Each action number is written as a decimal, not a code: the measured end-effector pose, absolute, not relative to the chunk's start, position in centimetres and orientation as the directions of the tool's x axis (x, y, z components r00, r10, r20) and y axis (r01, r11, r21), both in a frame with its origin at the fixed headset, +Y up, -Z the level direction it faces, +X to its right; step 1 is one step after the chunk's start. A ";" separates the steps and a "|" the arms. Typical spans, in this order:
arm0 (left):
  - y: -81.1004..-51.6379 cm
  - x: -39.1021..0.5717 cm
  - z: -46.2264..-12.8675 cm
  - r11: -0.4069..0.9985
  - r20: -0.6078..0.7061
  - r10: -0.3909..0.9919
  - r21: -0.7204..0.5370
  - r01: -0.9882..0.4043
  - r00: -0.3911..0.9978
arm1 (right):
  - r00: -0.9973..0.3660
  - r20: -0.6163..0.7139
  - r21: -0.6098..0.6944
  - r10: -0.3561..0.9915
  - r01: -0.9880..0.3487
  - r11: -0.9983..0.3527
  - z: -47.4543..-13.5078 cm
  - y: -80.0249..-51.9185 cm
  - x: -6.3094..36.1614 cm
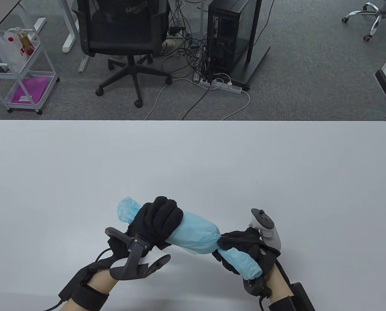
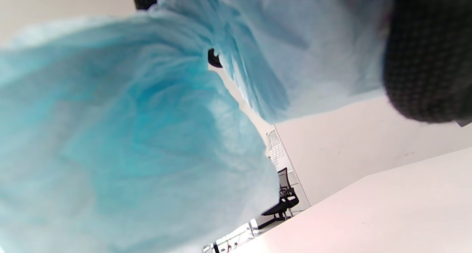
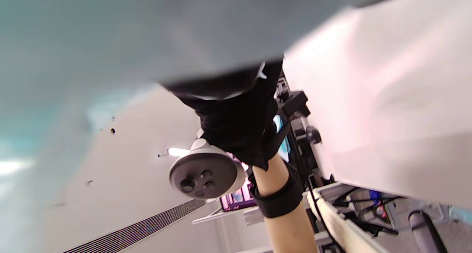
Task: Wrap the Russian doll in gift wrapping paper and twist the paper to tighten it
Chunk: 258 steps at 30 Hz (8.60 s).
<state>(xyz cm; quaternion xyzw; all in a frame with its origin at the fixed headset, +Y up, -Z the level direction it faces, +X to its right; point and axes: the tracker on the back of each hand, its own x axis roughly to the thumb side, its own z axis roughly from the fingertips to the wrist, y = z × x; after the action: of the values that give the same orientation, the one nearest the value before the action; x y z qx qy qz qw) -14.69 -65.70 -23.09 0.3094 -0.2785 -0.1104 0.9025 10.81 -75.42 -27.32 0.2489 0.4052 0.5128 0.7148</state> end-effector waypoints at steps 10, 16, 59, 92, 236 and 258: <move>-65.9 -14.8 -22.6 0.715 0.407 -0.421 0.699 0.021 0.810 | 0.222 -0.424 0.768 0.878 -0.427 0.478 -26.2 -76.1 9.7; -65.9 -14.8 -23.0 0.750 0.390 -0.393 0.660 0.045 0.833 | 0.060 -0.278 0.732 0.959 -0.633 0.252 -26.6 -74.5 11.8; -65.5 -14.6 -24.2 0.862 0.395 -0.271 0.506 0.039 0.878 | -0.879 0.350 -0.157 0.325 -0.397 -0.904 -23.0 -65.6 11.5; -68.1 -14.3 -22.2 0.725 0.341 -0.416 0.684 0.081 0.843 | -0.062 -0.310 0.501 0.949 -0.859 0.107 -27.5 -74.6 14.0; -76.3 -11.9 -34.2 0.980 0.377 -0.164 -0.039 0.193 0.911 | -0.863 0.448 0.076 0.235 -0.225 -0.971 -20.2 -73.8 6.2; -71.7 -15.7 -21.7 0.998 0.495 -0.005 -0.054 0.036 0.869 | -0.874 0.407 0.144 0.264 -0.224 -0.964 -20.9 -74.6 6.8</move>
<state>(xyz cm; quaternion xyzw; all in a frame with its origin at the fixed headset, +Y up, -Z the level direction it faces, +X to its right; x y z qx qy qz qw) -15.72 -71.66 -21.71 -0.0305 -0.2558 -0.0104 0.9662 6.76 -74.65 -20.86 0.2165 0.0461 0.9670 0.1261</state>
